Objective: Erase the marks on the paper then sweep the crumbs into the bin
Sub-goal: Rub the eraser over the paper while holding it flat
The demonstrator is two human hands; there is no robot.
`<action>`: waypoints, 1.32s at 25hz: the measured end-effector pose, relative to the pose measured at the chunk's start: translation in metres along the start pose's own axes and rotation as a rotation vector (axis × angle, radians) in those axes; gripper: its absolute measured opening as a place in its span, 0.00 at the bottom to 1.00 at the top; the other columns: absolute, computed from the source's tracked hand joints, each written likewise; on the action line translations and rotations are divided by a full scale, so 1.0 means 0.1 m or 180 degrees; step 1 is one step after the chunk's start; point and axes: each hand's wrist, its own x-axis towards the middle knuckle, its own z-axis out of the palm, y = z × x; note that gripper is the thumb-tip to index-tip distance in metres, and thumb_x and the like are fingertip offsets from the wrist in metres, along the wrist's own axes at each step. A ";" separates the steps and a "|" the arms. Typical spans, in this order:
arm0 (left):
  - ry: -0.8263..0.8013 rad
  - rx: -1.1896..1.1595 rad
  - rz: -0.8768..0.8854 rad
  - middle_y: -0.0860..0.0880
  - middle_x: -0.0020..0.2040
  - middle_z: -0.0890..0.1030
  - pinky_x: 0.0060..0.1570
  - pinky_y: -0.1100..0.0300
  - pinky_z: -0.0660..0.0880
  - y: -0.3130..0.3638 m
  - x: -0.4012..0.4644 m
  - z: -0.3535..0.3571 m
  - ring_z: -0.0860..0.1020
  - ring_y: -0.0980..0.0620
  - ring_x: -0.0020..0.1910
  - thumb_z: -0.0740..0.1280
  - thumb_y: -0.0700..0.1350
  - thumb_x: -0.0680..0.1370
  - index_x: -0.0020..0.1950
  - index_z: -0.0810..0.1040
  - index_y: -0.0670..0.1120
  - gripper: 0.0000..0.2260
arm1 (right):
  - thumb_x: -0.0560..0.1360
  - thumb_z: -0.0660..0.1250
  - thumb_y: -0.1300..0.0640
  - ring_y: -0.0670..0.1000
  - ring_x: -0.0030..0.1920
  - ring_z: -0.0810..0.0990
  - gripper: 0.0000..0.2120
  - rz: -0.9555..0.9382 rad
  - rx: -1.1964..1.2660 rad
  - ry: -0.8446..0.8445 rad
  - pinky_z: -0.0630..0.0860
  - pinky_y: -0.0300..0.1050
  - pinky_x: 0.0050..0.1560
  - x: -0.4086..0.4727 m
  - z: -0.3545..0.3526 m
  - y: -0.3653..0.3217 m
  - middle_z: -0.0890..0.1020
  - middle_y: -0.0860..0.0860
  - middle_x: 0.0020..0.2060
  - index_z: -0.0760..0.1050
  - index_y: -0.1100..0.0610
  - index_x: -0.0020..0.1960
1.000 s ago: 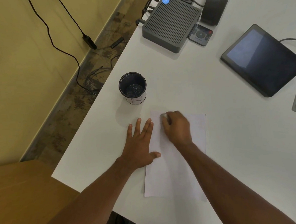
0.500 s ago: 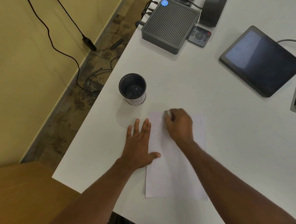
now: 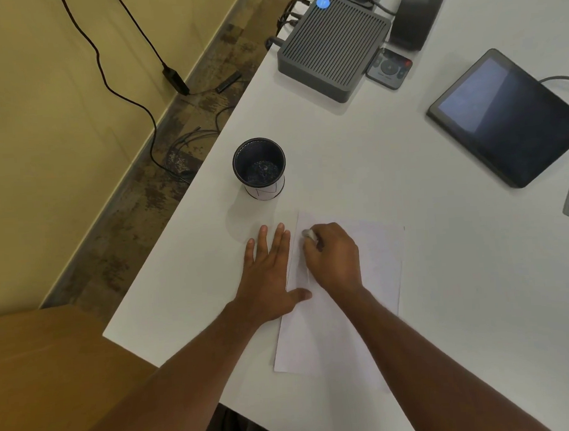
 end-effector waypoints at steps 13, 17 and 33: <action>0.1625 0.0478 0.1307 0.38 0.71 0.75 0.67 0.31 0.66 -0.02 -0.25 0.48 0.70 0.36 0.73 0.66 0.48 0.82 0.69 0.78 0.40 0.18 | 0.78 0.65 0.55 0.45 0.40 0.75 0.08 -0.0515 -0.0153 -0.0175 0.73 0.38 0.40 0.08 0.01 0.12 0.80 0.50 0.44 0.79 0.56 0.52; 0.1647 0.0446 0.1351 0.36 0.71 0.74 0.68 0.36 0.69 0.01 -0.25 0.51 0.70 0.36 0.73 0.65 0.45 0.83 0.68 0.77 0.37 0.18 | 0.78 0.65 0.57 0.46 0.39 0.74 0.06 -0.0250 0.0006 0.0063 0.70 0.38 0.40 0.11 -0.04 0.11 0.80 0.51 0.41 0.79 0.58 0.49; 0.1828 0.0424 0.1311 0.35 0.70 0.75 0.69 0.39 0.69 0.00 -0.24 0.56 0.70 0.37 0.73 0.65 0.45 0.83 0.69 0.77 0.36 0.18 | 0.78 0.65 0.56 0.46 0.38 0.74 0.07 -0.0319 -0.0055 -0.0088 0.73 0.40 0.40 0.15 -0.05 0.08 0.80 0.51 0.41 0.80 0.58 0.48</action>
